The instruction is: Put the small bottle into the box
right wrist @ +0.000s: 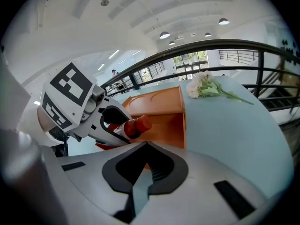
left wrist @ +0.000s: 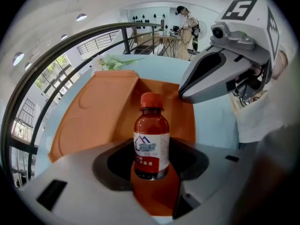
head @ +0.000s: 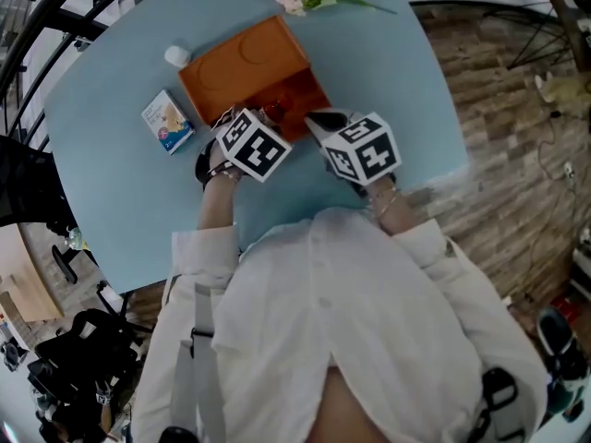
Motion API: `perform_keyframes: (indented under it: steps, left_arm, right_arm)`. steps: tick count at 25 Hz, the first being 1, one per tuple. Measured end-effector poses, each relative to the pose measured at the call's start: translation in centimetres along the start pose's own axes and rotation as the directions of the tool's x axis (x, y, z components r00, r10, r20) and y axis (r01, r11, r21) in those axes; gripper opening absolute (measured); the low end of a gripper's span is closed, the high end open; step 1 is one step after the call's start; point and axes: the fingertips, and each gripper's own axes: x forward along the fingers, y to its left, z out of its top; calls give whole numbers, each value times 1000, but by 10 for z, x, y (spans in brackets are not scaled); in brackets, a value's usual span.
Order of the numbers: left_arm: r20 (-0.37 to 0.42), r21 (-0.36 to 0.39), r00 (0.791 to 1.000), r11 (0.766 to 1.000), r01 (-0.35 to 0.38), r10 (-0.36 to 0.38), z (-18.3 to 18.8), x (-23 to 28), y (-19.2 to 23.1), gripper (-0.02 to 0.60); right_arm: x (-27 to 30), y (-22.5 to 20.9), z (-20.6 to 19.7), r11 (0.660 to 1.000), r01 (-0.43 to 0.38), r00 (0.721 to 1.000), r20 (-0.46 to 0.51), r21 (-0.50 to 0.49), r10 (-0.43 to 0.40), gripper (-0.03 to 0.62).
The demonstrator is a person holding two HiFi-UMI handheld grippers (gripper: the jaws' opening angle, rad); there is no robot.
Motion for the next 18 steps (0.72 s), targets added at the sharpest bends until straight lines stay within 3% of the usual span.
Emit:
perform_keyframes:
  steps: [6,18]
  left_arm:
    - [-80,72,997,997,8,-2,-5,14,-6,218]
    - [-131,90,991,995,44,-32,-6,30,-10,218]
  right_arm:
    - [-2,-3,-3,1000,1,1000,-10,13,-1,2]
    - [-2,-3,-8,1000,0,1000,-17,12,0,2]
